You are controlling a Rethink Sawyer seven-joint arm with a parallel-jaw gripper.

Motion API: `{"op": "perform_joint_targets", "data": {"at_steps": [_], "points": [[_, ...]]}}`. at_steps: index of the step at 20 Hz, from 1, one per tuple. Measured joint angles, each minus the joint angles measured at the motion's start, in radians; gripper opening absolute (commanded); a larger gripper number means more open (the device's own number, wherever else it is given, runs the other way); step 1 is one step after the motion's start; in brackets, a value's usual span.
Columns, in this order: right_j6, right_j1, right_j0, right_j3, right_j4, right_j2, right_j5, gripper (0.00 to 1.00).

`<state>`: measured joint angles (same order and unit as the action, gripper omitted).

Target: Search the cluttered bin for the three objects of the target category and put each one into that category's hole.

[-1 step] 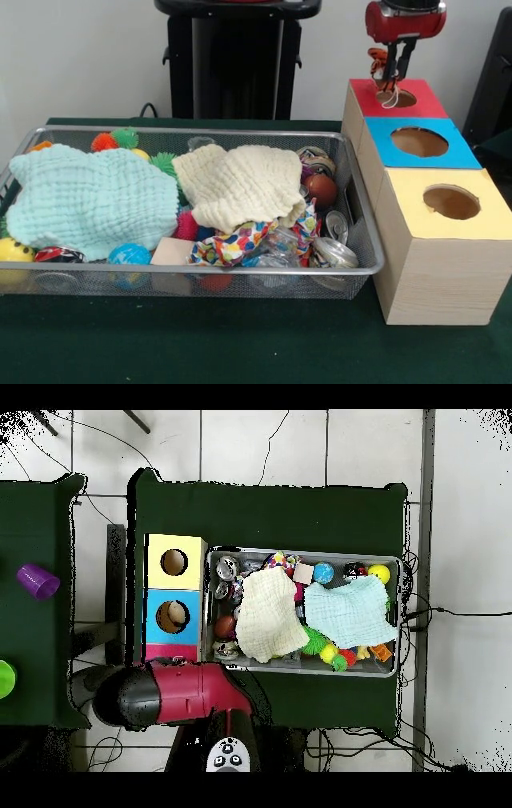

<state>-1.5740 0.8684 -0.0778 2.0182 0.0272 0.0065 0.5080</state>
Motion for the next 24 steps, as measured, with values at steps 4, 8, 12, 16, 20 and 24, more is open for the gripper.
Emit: {"op": "perform_joint_targets", "data": {"at_steps": [4, 8, 12, 16, 20, 24], "points": [[0.0, -0.008, -0.014, 0.001, 0.0, -0.013, -0.001, 0.0], [0.0, -0.007, -0.031, 0.001, 0.0, -0.023, -0.001, 0.0], [0.0, -0.007, -0.042, 0.001, 0.0, -0.03, -0.001, 0.0], [-0.001, -0.008, -0.072, -0.001, 0.0, -0.045, -0.001, 0.0], [-0.006, -0.022, -0.12, -0.007, 0.002, -0.063, -0.001, 0.0], [-0.006, -0.046, -0.153, -0.014, 0.007, -0.075, -0.001, 0.0]]}}
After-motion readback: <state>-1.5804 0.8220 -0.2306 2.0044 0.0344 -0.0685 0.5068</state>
